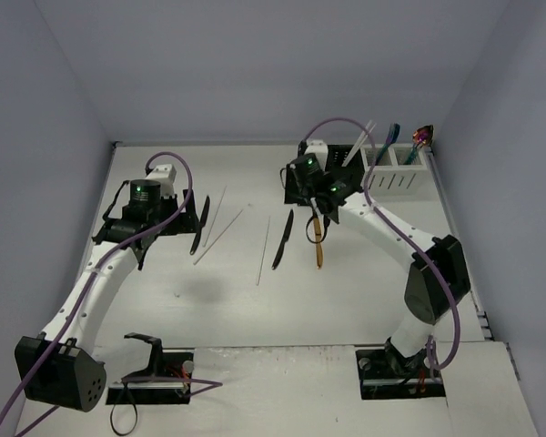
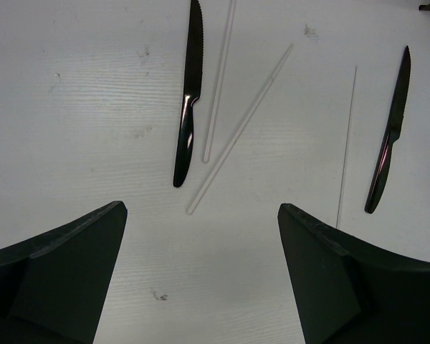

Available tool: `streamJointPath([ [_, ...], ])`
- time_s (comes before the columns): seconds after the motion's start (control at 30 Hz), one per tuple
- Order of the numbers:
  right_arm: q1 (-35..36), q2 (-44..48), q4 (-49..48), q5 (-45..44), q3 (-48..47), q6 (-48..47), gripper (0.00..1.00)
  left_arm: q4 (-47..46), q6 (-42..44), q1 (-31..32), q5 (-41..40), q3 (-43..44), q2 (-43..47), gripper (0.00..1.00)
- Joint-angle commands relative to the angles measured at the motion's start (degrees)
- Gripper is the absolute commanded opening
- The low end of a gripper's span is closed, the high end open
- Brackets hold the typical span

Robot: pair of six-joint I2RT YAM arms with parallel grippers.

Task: Sort the eating utensils into containers

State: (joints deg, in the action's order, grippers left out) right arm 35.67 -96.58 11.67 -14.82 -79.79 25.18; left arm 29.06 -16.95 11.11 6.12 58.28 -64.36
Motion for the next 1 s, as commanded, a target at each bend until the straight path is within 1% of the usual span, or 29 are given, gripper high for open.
streamJointPath([
  [0.0,3.8,-3.7,5.8,4.0,-0.5,6.7,0.52,-2.4,-0.1,-0.4,-0.5,0.8,1.5,0.84],
  [0.2,7.2,-10.8,6.0,5.7,-2.8,11.8,0.45,-2.3,0.0,-0.4,-1.1,0.8,1.6,0.85],
  [0.43,10.1,-16.9,5.9,5.1,-5.6,15.2,0.44,-2.2,0.2,-0.4,-1.2,0.8,1.9,0.85],
  [0.77,11.1,-21.1,5.7,3.9,-6.8,17.3,0.4,-2.3,0.2,-0.4,-1.1,0.9,2.1,0.85],
  [0.97,11.6,-23.1,5.8,4.1,-6.9,17.2,0.23,-2.3,0.3,-0.4,-1.3,0.8,2.4,0.85],
])
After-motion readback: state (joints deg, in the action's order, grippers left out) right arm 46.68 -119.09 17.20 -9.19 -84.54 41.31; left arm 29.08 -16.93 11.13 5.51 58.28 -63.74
